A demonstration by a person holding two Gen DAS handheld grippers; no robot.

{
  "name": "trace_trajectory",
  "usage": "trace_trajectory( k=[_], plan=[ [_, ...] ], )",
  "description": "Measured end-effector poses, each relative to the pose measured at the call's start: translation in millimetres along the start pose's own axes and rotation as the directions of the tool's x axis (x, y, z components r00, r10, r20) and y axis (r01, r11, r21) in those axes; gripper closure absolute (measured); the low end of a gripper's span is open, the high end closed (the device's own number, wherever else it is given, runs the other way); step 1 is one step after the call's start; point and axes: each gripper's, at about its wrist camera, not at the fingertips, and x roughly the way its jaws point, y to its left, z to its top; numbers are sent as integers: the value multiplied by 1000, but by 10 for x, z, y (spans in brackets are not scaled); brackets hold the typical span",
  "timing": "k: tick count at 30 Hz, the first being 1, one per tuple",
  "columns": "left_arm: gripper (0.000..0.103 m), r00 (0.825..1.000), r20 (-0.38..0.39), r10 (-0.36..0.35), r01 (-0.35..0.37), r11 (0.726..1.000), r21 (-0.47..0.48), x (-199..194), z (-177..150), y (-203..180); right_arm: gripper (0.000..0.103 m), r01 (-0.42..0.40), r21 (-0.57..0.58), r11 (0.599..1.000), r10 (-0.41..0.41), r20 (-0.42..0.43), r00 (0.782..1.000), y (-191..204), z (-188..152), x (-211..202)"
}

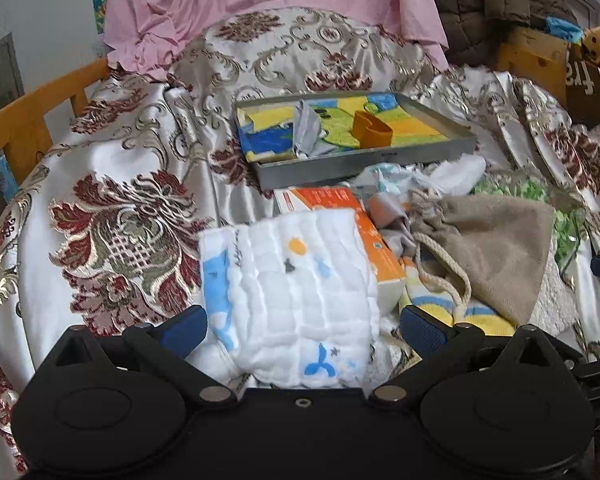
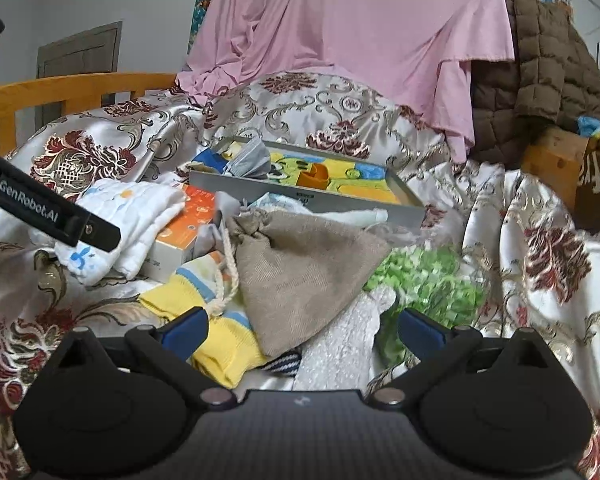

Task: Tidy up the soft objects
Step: 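Grasp the white muslin cloth with the left tool while the right tool grasps the burlap pouch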

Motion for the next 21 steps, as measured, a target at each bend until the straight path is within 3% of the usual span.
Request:
trace_trajectory(
  k=[11,17,21],
  plan=[
    [1,998,32,45,-48,994,100,254,18,-87,0,42,-101,994,-39,23,999,-2,124,338],
    [2,999,31,36,-41,988,150,354,13,-143,0,22,-99,995,-21,13,1000,-4,179,551],
    [2,999,12,41,-42,991,130,407,14,-109,0,21,-80,997,-20,15,1000,-27,191,627]
  ],
)
